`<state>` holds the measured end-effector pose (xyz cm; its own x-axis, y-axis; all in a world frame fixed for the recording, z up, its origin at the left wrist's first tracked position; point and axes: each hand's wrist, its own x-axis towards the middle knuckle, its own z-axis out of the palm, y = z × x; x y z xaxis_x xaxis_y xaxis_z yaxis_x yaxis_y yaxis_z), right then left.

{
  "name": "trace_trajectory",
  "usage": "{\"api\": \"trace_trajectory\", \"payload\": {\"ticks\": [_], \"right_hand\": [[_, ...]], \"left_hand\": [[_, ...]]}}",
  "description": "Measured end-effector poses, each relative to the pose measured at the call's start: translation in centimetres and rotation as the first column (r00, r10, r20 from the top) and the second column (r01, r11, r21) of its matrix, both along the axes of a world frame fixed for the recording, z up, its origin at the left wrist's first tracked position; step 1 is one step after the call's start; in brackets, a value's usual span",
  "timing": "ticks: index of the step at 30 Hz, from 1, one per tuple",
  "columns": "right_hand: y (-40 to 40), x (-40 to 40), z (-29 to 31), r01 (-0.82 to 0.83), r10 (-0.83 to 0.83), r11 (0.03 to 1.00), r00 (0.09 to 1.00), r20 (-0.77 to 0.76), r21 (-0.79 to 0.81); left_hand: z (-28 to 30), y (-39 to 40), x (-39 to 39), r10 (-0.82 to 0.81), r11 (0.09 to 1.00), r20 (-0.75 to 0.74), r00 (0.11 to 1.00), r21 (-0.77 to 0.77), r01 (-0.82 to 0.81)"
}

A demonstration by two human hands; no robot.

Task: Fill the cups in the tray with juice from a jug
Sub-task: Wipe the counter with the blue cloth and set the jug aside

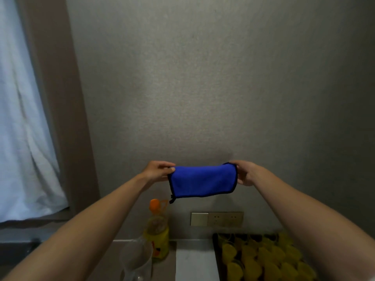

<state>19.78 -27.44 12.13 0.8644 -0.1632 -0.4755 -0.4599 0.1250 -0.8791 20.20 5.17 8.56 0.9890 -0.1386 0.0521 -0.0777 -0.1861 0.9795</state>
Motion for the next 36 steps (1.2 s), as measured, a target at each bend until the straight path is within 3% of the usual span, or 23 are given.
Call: {"api": "trace_trajectory", "payload": {"ticks": [2, 4, 7, 11, 14, 19, 23, 25, 27, 29, 33, 36], "right_hand": [[-0.6, 0.2, 0.0, -0.042, 0.042, 0.999, 0.999, 0.003, -0.017], [-1.1, 0.2, -0.1, -0.071, 0.072, 0.996, 0.997, 0.022, -0.051], [-1.9, 0.4, -0.6, -0.098, 0.119, 0.974, 0.988, 0.094, -0.204], [-3.0, -0.2, -1.1, -0.126, 0.198, 0.903, 0.97, 0.138, -0.41], [-3.5, -0.6, -1.3, -0.155, 0.262, 0.826, 0.957, 0.124, -0.542], [-2.9, -1.0, -1.8, -0.294, 0.408, 0.69, 0.913, 0.02, -0.661], [-1.1, -1.2, -1.9, -0.381, 0.551, 0.52, 0.834, -0.041, -0.764], [0.2, -1.3, -1.6, -0.396, 0.619, 0.567, 0.783, 0.056, -0.722], [1.7, -1.8, -1.1, -0.463, 0.654, 0.689, 0.728, 0.204, -0.557], [3.1, -2.2, -0.6, -0.528, 0.657, 0.743, 0.691, 0.301, -0.411], [5.1, -2.7, -0.2, -0.629, 0.773, 0.634, 0.545, 0.326, -0.45], [6.3, -2.7, -0.4, -0.584, 0.791, 0.599, 0.538, 0.292, -0.548]], "left_hand": [[0.3, 0.2, 0.1, -0.013, 0.999, 0.009, 1.0, 0.037, 0.013], [0.5, 0.2, -0.1, -0.01, 0.985, 0.068, 0.998, 0.17, -0.001], [0.8, -0.1, 0.3, 0.031, 0.927, 0.232, 0.972, 0.356, -0.114], [1.5, -0.8, 0.9, -0.013, 0.858, 0.391, 0.92, 0.477, -0.191], [2.2, -1.9, 1.0, -0.049, 0.906, 0.405, 0.913, 0.402, -0.13], [3.2, -5.2, 0.7, 0.096, 0.974, 0.468, 0.879, 0.137, -0.18], [4.5, -6.8, 0.3, 0.046, 0.966, 0.597, 0.801, 0.176, -0.187], [5.1, -7.3, 0.1, -0.114, 0.941, 0.639, 0.761, 0.316, -0.124], [5.7, -7.6, -0.2, -0.267, 0.887, 0.635, 0.725, 0.456, -0.073], [6.3, -7.6, -0.4, -0.349, 0.842, 0.62, 0.703, 0.537, -0.056], [7.5, -6.8, 0.0, -0.423, 0.798, 0.624, 0.658, 0.6, -0.057], [7.9, -5.6, 0.4, -0.44, 0.741, 0.621, 0.648, 0.659, -0.128]]}}
